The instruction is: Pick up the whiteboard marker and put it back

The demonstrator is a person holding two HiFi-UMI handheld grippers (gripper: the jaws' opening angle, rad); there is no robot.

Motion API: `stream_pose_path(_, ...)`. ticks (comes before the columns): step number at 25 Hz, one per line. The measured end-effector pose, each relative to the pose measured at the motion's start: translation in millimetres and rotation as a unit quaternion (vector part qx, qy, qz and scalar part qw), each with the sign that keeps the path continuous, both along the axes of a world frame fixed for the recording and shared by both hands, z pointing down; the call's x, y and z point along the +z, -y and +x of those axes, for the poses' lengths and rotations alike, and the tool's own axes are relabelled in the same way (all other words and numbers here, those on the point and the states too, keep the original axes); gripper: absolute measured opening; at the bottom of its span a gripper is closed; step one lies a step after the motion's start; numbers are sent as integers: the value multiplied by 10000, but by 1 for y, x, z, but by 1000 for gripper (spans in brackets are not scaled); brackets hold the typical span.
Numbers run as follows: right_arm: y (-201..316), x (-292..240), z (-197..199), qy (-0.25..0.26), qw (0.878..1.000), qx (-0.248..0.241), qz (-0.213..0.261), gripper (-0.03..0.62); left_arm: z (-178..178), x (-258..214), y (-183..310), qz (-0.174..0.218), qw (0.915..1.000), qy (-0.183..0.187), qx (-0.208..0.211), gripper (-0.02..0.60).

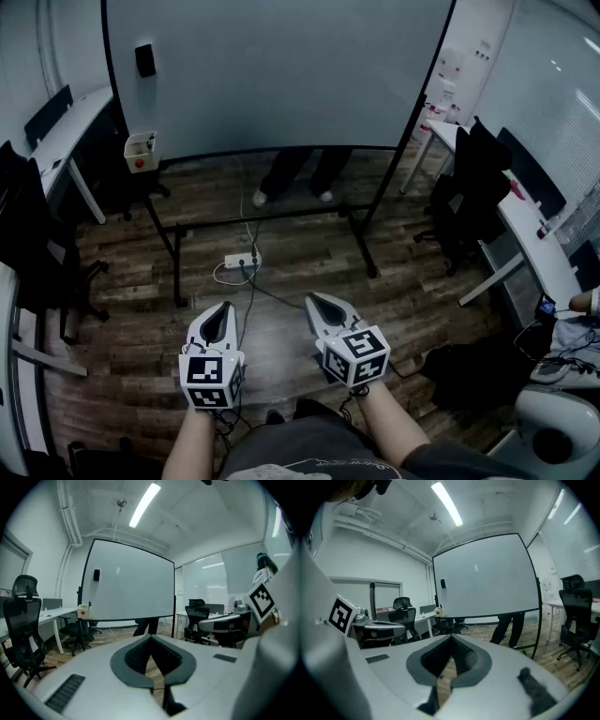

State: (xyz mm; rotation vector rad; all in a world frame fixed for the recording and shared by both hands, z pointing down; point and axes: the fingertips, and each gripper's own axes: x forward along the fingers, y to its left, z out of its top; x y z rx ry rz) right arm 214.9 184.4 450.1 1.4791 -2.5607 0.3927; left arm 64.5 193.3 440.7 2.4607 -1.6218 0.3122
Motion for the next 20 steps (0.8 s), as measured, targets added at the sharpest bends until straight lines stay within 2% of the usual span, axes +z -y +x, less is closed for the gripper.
stream_pose_path(15, -13, 4, -20, -138, 9998, -135, -40, 21, -10, 8, -8, -101, 9999, -46, 16, 12)
stream_pose_path(17, -12, 2, -19, -71, 9999, -69, 29, 21, -12, 9, -9, -119, 9999, -18, -14, 12)
stream_pose_path(20, -13, -6, -19, 289, 9995, -6, 162, 21, -16, 8, -11, -93, 10000, -22, -12, 12)
